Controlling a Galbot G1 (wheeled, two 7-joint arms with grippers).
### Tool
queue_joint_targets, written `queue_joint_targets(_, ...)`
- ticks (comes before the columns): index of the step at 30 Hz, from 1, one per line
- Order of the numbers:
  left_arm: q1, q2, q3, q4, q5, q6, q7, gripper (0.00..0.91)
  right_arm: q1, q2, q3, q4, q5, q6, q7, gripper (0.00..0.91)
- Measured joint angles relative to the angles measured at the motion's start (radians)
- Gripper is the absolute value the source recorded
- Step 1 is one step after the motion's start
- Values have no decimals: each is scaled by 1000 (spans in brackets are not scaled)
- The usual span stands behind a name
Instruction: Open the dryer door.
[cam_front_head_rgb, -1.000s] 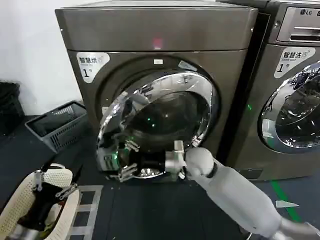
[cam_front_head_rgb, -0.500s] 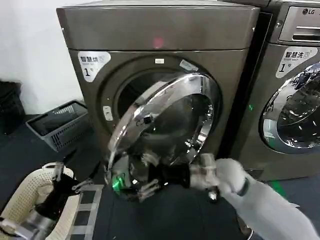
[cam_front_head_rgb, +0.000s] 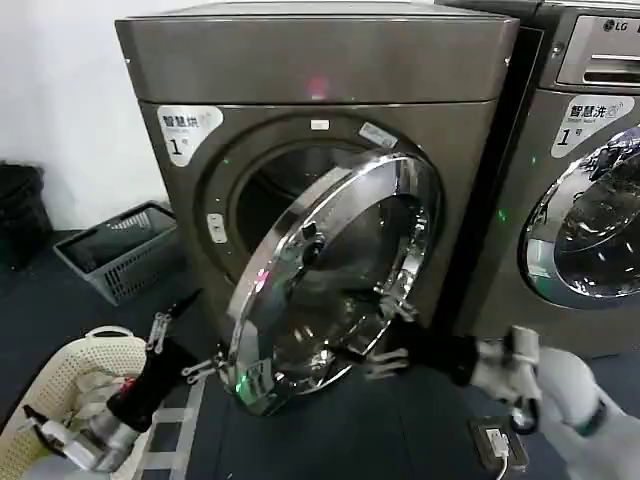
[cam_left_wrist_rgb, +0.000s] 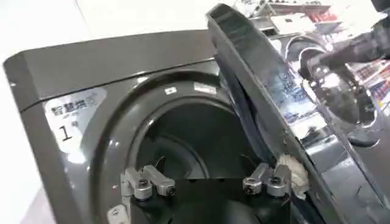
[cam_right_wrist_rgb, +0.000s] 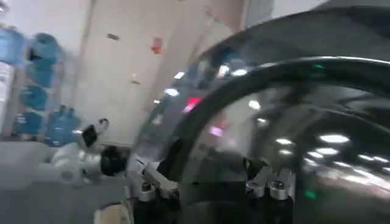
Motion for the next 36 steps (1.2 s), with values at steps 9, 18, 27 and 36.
queue_joint_targets(9, -86, 32, 84, 39, -28, -19, 6, 907, -424, 158, 422, 110, -57, 100, 99, 907)
queue_joint_targets(18, -197, 26, 244, 87, -27, -30, 6, 907, -681, 425, 651, 171, -261, 253, 336, 907)
queue_joint_targets(27, -314, 4, 379, 136, -28, -29, 7, 907, -677, 630, 852, 143, -376, 111, 637, 907)
queue_joint_targets(36, -420, -28, 514, 195, -20, -27, 10, 907, -636, 724, 1089, 1, -375, -29, 785, 907)
